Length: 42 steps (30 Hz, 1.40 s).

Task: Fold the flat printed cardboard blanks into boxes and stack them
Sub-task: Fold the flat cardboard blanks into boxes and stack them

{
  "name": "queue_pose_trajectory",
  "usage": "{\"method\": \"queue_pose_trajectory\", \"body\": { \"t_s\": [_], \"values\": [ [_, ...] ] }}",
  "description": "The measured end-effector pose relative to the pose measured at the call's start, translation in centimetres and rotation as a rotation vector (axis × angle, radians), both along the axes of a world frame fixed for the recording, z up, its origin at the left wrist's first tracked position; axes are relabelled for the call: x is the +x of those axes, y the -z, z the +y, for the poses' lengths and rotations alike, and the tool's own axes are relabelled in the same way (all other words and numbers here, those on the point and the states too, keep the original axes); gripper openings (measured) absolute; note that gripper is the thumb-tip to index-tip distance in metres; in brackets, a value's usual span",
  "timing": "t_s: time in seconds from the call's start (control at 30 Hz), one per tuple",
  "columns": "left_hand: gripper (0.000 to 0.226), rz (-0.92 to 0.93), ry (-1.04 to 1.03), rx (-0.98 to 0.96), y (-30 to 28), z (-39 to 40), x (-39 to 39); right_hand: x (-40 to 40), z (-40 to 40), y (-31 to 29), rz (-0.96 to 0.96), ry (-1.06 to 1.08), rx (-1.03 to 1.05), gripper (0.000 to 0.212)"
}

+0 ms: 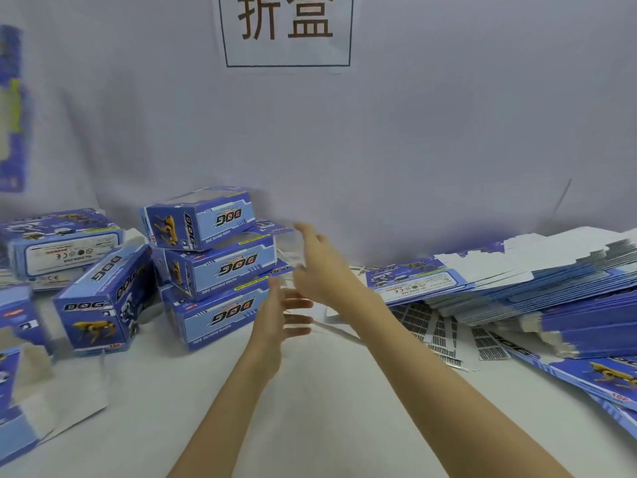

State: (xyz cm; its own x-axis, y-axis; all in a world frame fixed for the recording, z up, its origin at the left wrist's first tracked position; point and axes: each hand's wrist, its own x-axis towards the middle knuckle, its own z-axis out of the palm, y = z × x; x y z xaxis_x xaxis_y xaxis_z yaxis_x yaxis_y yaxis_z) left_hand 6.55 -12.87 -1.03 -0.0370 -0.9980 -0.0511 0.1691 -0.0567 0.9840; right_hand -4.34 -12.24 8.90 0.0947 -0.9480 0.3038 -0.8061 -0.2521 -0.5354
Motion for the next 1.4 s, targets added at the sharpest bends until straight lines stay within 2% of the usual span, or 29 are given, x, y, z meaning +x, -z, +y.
{"method": "queue_pose_trajectory", "body": {
  "t_s": [0.1,0.17,0.23,0.37,0.5,0.57,0.67,0.73,0.83,0.9,0.97,1.03,1.1,1.17,1.27,1.33,1.4],
  "values": [
    [0.075,-0.028,0.003,0.040,-0.1,-0.1,-0.2,-5.9,-0.3,5.6,0.559,0.233,0.161,0.087],
    [0.077,-0.035,0.009,0.053,-0.2,-0.1,-0.3,-9.1,0.0,8.8,0.783,0.312,0.287,0.078],
    [0.077,-0.027,0.012,0.053,-0.3,-0.1,-0.3,-10.9,0.4,10.6,0.886,0.344,0.302,0.064],
    [0.076,-0.047,0.008,0.051,-0.5,0.1,-0.5,-12.0,0.8,11.0,1.027,0.258,0.098,0.035],
    [0.071,-0.085,-0.012,0.050,-0.5,0.3,-0.6,-13.1,0.8,9.4,1.103,0.172,-0.014,0.027],
    [0.068,-0.101,-0.024,0.052,-0.5,0.3,-0.6,-13.2,0.7,9.0,1.093,0.140,0.016,0.026],
    [0.067,-0.111,-0.031,0.063,-0.5,0.3,-0.7,-12.3,0.7,9.0,1.085,0.093,0.048,0.036],
    [0.065,-0.106,-0.037,0.063,-0.4,0.3,-0.6,-12.0,1.0,8.7,1.073,0.094,-0.031,0.040],
    [0.059,-0.073,-0.051,0.059,-0.5,0.2,-0.4,-12.4,1.7,7.4,0.939,0.137,-0.143,0.042],
    [0.055,-0.070,-0.068,0.055,-0.5,0.1,-0.5,-12.4,2.2,6.5,0.937,0.142,-0.105,0.036],
    [0.054,-0.074,-0.080,0.056,-0.4,0.0,-0.5,-12.0,2.6,6.5,0.973,0.064,0.032,0.025],
    [0.052,-0.091,-0.088,0.066,-0.4,0.0,-0.5,-11.7,2.7,7.5,1.015,-0.012,0.132,0.024],
    [0.045,-0.119,-0.094,0.055,-0.3,-0.1,-0.5,-11.6,3.1,8.5,1.007,-0.007,0.045,0.032],
    [0.039,-0.120,-0.102,0.030,-0.3,-0.1,-0.7,-11.6,3.7,8.6,0.873,0.002,-0.243,0.042],
    [0.044,-0.063,-0.149,-0.006,-0.8,0.2,-0.9,-11.7,3.8,7.5,0.430,0.044,-0.804,0.039],
    [0.047,-0.017,-0.158,-0.050,-1.0,0.2,-0.8,-11.5,3.8,5.8,0.114,0.071,-0.889,0.036],
    [0.041,-0.023,-0.103,-0.115,-0.9,0.3,-1.0,-11.1,3.5,4.2,-0.088,0.108,-0.888,0.023]
  ]
}}
